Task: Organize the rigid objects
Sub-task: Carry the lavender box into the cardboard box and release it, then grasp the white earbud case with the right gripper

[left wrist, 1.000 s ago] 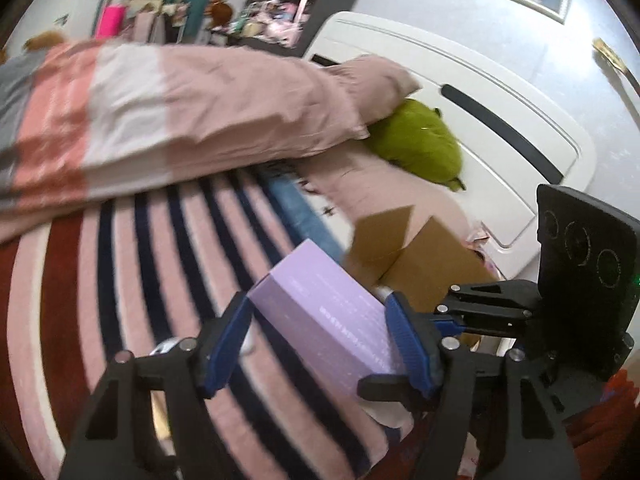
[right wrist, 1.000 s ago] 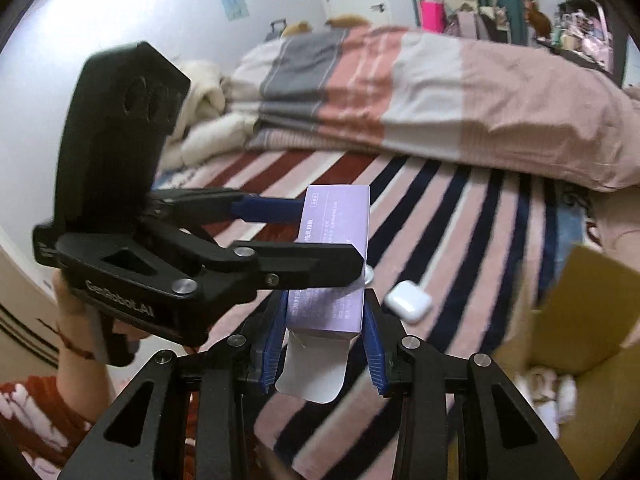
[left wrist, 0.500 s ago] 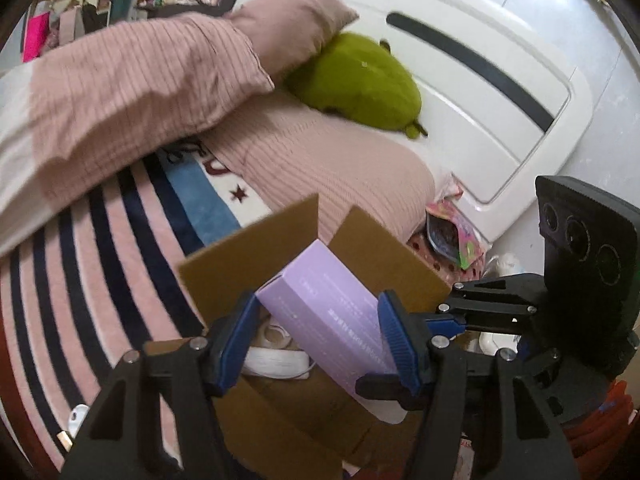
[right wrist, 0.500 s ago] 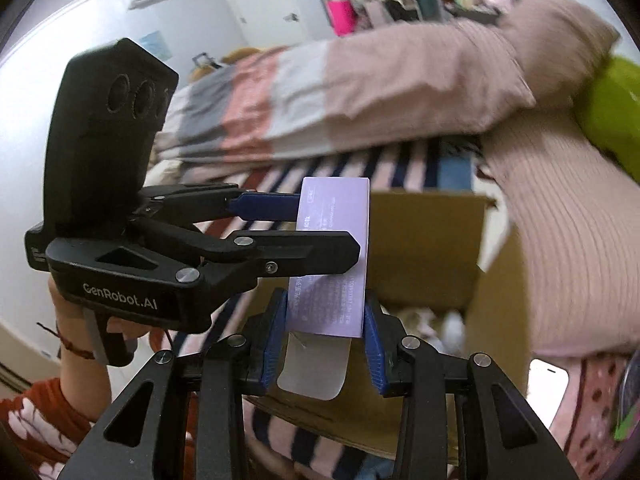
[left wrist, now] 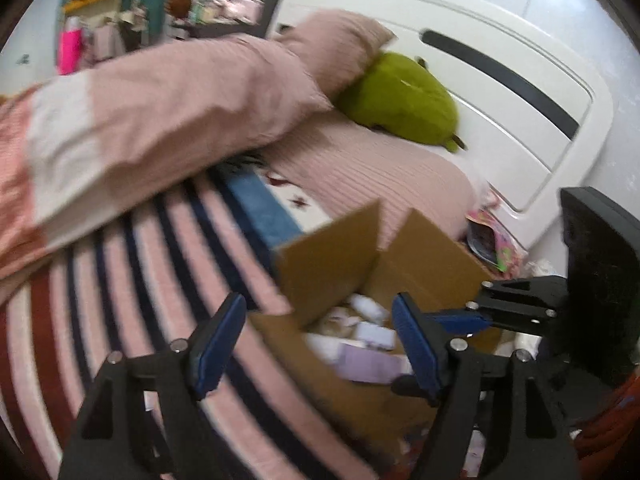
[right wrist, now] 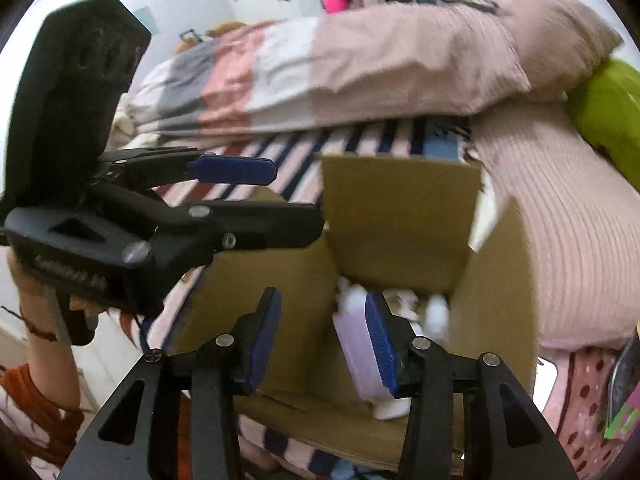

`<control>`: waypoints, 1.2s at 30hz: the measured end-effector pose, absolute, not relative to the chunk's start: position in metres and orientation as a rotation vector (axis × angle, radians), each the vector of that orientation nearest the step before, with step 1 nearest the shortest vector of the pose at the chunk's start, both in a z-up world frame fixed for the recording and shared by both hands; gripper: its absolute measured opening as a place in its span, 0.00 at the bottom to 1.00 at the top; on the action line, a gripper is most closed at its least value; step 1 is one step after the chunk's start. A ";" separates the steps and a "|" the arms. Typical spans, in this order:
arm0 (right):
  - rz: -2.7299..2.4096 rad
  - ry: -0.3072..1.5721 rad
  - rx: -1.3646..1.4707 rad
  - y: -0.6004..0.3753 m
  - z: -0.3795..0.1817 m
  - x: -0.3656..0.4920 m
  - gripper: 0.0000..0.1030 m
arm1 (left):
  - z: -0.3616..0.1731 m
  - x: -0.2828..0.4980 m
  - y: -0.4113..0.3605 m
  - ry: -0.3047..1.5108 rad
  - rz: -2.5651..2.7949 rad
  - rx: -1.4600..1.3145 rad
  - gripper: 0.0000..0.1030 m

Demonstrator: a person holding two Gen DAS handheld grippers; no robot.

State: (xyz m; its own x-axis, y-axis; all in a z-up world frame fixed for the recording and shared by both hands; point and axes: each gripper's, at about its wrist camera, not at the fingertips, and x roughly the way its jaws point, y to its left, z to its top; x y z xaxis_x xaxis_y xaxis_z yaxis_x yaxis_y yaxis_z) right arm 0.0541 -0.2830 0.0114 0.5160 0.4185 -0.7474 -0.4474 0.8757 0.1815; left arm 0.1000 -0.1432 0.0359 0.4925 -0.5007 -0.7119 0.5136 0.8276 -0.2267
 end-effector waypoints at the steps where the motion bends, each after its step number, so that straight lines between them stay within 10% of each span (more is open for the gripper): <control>1: 0.557 0.864 -0.047 -0.269 0.017 0.050 0.39 | 0.038 0.097 -0.130 0.845 -0.592 0.011 0.71; 12: 0.789 0.863 -0.140 -0.121 -0.001 0.042 0.39 | 0.004 0.066 0.019 0.797 -0.323 -0.058 0.73; 18: 0.655 0.982 -0.122 -0.093 -0.077 0.076 0.61 | -0.045 0.057 0.061 0.856 -0.282 -0.132 0.73; 36: 0.411 0.875 -0.192 -0.103 -0.143 0.124 0.52 | -0.075 0.053 0.077 0.917 -0.320 -0.201 0.73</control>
